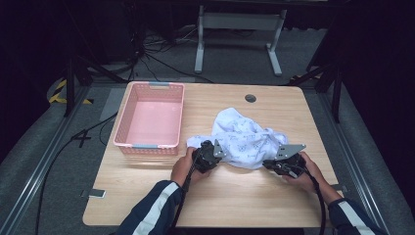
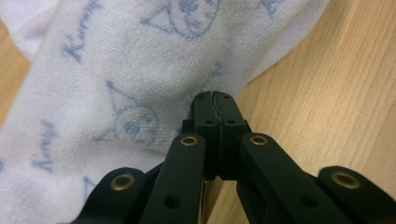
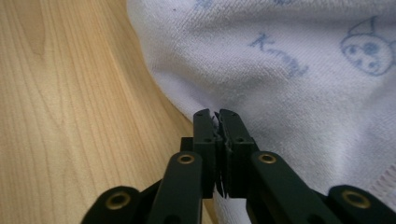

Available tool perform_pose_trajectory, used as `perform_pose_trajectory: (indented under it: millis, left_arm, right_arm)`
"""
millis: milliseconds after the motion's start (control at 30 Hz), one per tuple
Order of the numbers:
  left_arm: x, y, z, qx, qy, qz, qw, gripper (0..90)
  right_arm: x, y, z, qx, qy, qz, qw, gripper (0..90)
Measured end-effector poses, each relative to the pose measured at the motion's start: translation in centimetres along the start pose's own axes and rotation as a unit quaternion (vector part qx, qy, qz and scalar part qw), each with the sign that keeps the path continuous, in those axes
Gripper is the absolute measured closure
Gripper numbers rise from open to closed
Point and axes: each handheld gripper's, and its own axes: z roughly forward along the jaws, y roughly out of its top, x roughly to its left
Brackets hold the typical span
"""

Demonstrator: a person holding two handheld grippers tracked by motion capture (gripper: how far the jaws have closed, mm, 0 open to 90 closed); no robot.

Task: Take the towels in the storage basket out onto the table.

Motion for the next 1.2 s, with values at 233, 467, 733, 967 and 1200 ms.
perform_pose_trajectory:
  millis: [233,467,733,967,1200]
  left_arm:
    - [0.2,1.0,-4.8,-0.064,0.006,0.005,0.9979,90.0]
    - [-0.7,1.0,-7.6,-0.098,-0.011,0.0,0.9951,70.4]
    - [-2.7,-0.9,-4.0,-0.034,0.017,-0.004,0.9993,34.0]
    - [-0.8,-1.4,-0.1,0.007,0.051,-0.019,0.9985,33.9]
    - [-0.4,-1.2,-1.4,0.0,0.057,0.005,0.9984,69.2]
  right_arm:
    - [0.9,1.6,-3.7,-0.065,0.01,-0.01,0.9978,88.0]
    - [2.0,4.1,-9.4,-0.168,0.005,-0.01,0.9857,88.1]
    - [1.9,4.8,-11.2,-0.203,-0.012,0.003,0.9791,88.1]
    - [1.8,4.8,-11.6,-0.212,-0.016,0.005,0.9772,88.2]
    - [1.2,4.4,-12.0,-0.214,-0.028,0.011,0.9763,88.3]
